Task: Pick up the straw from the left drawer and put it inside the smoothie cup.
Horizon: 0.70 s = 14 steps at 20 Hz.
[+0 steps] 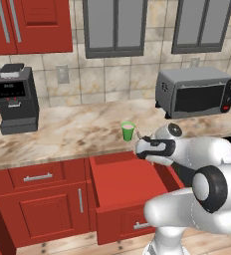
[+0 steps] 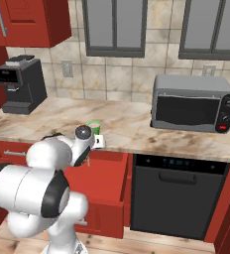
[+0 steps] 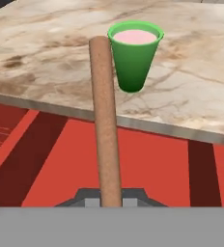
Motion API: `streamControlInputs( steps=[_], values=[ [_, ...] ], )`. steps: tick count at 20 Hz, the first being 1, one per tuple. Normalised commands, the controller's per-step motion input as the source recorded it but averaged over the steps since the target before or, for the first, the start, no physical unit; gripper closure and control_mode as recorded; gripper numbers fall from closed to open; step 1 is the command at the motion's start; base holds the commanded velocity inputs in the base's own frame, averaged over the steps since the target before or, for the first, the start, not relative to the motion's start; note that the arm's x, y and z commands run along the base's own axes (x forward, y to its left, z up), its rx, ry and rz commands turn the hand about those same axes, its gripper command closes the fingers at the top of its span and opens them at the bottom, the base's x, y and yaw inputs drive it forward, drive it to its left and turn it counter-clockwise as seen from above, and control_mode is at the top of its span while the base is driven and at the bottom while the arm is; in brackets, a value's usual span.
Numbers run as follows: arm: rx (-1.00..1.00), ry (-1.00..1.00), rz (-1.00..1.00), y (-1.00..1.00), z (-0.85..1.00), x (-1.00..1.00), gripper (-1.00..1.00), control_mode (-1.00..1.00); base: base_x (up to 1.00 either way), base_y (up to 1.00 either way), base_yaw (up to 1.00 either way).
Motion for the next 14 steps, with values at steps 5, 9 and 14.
streamControlInputs(
  steps=[5,9,14],
  values=[
    [0.2,-0.13,0.18,-0.15,1.0,0.18,1.0,-1.0,0.0,0.0,0.0],
    [0.18,-0.03,0.18,-0.04,1.0,0.3,1.0,-1.0,0.0,0.0,0.0],
    [0.17,0.0,0.17,0.0,0.99,0.38,1.0,-1.0,0.0,0.0,0.0]
  ],
)
